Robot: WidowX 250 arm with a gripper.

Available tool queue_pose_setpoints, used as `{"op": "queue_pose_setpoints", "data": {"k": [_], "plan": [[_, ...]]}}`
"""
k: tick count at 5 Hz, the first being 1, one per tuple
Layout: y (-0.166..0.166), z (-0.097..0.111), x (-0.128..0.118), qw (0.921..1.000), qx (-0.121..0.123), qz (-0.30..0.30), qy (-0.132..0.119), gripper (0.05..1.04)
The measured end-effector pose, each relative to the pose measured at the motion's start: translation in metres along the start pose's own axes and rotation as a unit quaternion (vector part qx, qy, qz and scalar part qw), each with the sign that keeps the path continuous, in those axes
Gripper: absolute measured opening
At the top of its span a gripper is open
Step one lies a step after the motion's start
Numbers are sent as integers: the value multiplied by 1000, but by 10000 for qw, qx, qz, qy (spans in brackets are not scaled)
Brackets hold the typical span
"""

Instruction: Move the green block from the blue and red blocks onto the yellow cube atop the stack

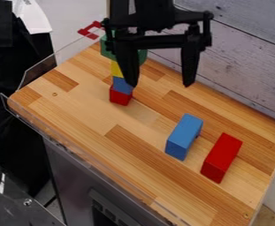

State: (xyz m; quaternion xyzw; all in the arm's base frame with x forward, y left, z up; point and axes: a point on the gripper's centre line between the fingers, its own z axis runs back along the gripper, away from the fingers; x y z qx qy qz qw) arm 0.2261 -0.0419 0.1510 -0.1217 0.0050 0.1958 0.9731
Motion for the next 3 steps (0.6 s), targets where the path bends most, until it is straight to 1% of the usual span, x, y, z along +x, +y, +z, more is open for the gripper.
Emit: {"op": "queue_pose_setpoints", "data": {"k": [1,2,3], "plan": [[-6,-16,-4,9924,105,-1184,331,999],[-16,-29,6,9814,361,-1824,477,999],[-22,-48,23,9746,692,-2069,498,999]]}}
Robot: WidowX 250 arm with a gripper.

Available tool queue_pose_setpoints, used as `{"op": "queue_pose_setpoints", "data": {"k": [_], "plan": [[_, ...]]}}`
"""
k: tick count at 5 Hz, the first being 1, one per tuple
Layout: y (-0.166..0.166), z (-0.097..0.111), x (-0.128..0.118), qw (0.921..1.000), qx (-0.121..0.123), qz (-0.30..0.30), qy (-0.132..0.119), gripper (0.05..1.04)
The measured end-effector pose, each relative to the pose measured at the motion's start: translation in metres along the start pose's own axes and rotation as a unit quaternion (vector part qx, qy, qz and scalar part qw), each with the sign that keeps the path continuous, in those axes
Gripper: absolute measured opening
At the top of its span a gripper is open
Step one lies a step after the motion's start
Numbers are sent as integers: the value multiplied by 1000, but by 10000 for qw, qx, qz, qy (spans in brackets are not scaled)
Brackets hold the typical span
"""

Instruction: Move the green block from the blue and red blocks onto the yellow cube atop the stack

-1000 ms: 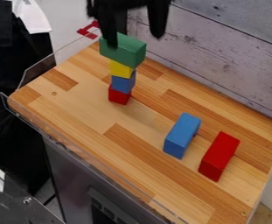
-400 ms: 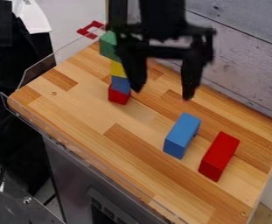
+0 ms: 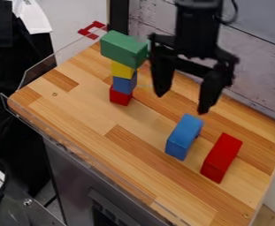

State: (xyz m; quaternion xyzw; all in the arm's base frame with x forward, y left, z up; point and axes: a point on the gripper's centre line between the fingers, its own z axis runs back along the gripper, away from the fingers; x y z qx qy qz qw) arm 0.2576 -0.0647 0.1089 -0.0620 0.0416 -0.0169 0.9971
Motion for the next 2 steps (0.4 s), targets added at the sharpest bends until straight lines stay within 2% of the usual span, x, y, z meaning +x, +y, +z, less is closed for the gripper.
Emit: {"op": "queue_pose_setpoints", "data": {"k": [1,2], "plan": [[0,-15,13,9996,220,65,188,999],[-3,-25,15,9994,110,150,291,999]]}}
